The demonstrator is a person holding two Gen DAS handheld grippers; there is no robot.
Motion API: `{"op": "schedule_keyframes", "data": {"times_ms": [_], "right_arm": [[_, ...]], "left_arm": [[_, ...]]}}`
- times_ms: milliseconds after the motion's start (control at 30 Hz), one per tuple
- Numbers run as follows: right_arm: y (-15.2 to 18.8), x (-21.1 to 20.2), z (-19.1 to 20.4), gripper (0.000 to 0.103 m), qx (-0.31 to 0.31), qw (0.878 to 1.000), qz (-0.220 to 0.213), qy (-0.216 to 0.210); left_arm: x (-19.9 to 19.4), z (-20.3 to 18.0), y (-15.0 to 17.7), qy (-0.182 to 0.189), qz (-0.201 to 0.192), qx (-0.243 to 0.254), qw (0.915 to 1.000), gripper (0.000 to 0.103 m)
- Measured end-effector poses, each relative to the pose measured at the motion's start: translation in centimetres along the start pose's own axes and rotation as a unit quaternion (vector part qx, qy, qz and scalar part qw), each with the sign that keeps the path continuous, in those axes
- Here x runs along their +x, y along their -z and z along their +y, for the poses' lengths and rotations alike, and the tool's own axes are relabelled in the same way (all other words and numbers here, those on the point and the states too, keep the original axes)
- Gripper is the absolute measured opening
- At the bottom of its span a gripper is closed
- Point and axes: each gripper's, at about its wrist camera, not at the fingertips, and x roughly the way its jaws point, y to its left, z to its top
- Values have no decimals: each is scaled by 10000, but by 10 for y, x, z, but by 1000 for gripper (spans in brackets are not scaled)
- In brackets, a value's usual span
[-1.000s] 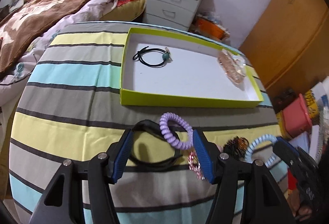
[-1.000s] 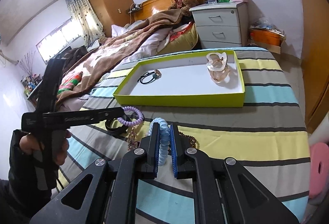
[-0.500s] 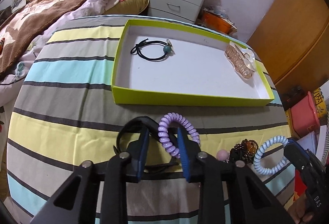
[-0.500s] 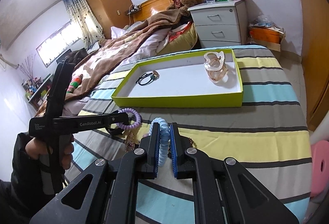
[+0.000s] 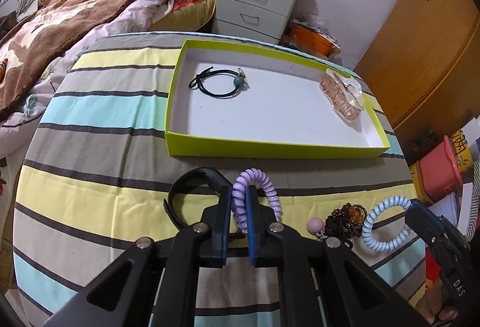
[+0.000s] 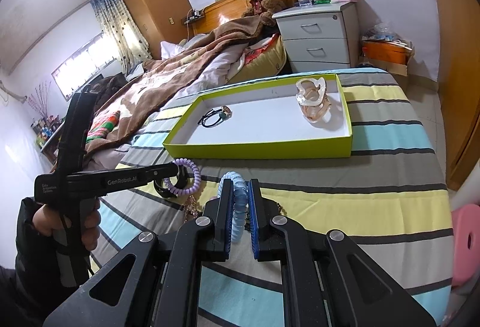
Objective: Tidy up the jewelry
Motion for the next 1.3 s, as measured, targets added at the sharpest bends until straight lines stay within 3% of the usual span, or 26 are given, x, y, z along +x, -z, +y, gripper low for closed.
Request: {"op": "schedule_keyframes", "data": {"times_ms": [467,867,1300], "right_arm": [[-8,-8,7,10,-32,9999,-143,19],[-39,-14,20,10,-235,9989,-393,59],[-77,11,29,10,-537,9976,-388,189]], "left_arm": [[-22,-1,-4,95,-258,-5,9996,10],[-42,0,-20,56,-511,60,9987,10],[-46,5,-51,-7,-642,125,9979,10]]}}
